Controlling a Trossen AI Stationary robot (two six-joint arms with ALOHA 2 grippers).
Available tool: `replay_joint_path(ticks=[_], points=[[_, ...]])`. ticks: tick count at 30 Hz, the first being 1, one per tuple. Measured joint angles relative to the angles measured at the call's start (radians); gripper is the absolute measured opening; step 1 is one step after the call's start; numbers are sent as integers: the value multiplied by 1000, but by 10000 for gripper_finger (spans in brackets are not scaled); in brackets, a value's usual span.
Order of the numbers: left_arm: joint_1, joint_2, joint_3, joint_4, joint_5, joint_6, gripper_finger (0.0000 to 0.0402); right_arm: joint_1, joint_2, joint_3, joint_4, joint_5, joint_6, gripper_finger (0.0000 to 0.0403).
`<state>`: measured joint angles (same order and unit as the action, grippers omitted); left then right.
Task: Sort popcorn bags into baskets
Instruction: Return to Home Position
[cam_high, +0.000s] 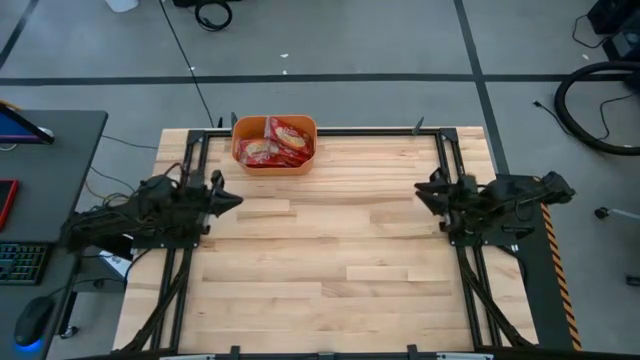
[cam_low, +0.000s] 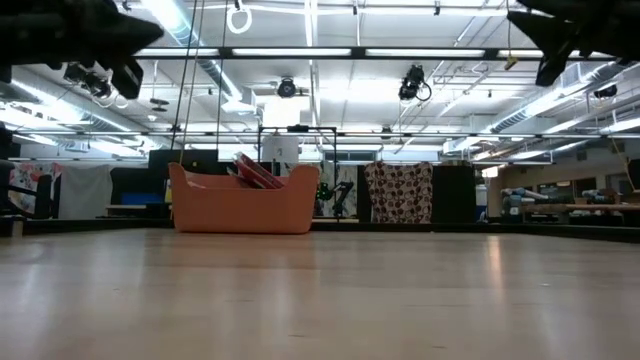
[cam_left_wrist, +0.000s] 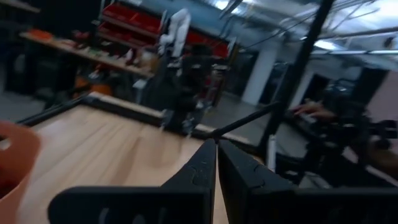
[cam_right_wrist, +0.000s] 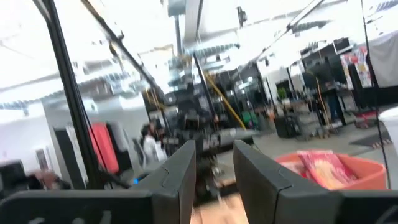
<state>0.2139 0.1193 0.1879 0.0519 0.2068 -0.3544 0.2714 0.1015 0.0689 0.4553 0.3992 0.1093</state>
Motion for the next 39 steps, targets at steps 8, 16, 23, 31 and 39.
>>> replay_joint_path(ticks=[8, 16, 23, 31, 39], points=[[-49, -120, 0, 4, 0, 0, 23, 0, -100, -63, 136, -1, 1, 114], [-49, -116, -77, 168, -1, 1, 23, -12, -100, -63, 142, -1, 0, 114], [-64, -116, -179, 243, -3, 1, 23, -85, -100, -63, 141, -1, 0, 114], [-72, -118, -180, 190, -1, 1, 23, -259, -100, -63, 142, -1, 0, 114], [-72, -118, -180, 190, -1, 1, 23, -509, -99, -63, 142, -1, 0, 114]])
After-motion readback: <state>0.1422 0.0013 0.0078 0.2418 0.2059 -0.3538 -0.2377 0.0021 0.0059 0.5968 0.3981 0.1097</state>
